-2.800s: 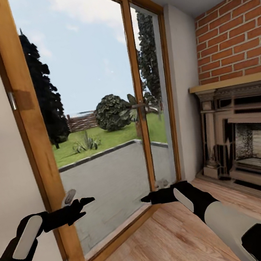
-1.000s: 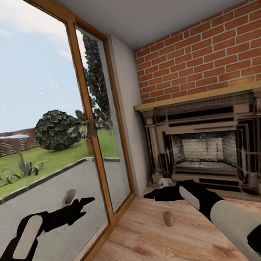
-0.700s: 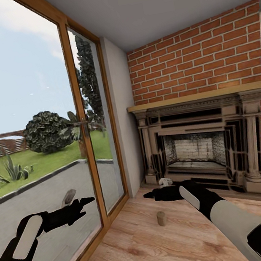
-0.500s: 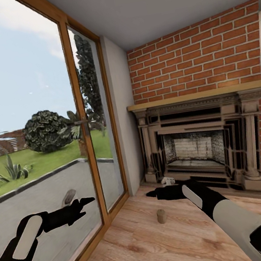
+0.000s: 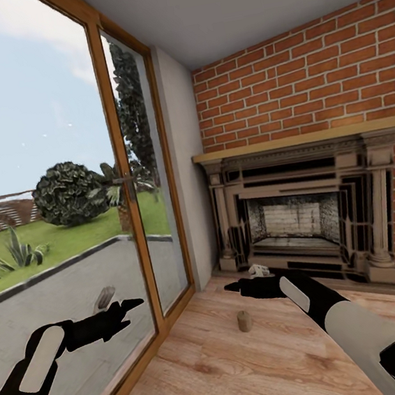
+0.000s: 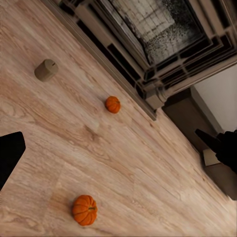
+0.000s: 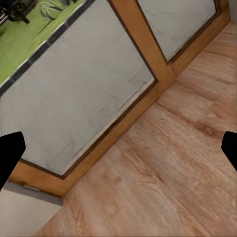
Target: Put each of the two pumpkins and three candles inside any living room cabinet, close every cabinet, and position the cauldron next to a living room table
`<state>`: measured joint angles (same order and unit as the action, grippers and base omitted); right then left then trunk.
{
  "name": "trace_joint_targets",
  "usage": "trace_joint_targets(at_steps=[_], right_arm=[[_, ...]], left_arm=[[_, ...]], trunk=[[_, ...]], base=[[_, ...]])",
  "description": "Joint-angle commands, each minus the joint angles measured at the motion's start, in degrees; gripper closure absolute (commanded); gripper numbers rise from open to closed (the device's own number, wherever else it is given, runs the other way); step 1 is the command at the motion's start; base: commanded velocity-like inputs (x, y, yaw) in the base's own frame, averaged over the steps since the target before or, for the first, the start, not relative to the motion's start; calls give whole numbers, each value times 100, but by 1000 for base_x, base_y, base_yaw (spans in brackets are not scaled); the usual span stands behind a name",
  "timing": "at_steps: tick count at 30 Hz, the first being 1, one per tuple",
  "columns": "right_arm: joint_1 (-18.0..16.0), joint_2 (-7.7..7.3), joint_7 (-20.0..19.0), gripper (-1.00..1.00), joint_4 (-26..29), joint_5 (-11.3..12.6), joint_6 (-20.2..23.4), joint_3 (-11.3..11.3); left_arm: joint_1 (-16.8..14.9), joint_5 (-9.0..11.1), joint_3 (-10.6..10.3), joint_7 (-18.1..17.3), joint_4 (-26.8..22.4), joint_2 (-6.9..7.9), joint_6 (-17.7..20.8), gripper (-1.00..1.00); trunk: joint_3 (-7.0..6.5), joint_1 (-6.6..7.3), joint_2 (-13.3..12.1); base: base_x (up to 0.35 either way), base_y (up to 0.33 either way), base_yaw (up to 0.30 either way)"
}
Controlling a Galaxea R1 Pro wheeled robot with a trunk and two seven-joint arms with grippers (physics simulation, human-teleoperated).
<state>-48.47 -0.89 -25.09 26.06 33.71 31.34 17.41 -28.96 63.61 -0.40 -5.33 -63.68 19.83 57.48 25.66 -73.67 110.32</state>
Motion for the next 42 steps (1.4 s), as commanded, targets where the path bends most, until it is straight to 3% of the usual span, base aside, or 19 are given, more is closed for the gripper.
trace_joint_targets(at_steps=[1,7,15,27,42], right_arm=[[-5,-6,-7,-100,5,21,16,24],[-5,-8,-37,-100,16,21,-22,6],[-5,-15,-403,-100,19,22,-23,-247],[-5,-18,-444,-100,14,21,-31,-264],[-5,-25,-444,-100,10,21,-31,-264]], left_arm=[[-4,-51,-4,-56,-1,3,9,-100],[-4,-52,-4,-56,-1,3,9,-100],[-4,-51,-3,-56,-3,3,9,-100],[-4,-53,-4,-56,-5,4,9,-100],[-4,-56,-4,-56,-11,3,9,-100]], trunk=[[17,0,4],[73,0,4],[108,0,4],[177,0,4],[270,0,4]], base=[[118,97,0],[175,138,0],[174,199,-25],[22,195,-205],[0,13,-224]])
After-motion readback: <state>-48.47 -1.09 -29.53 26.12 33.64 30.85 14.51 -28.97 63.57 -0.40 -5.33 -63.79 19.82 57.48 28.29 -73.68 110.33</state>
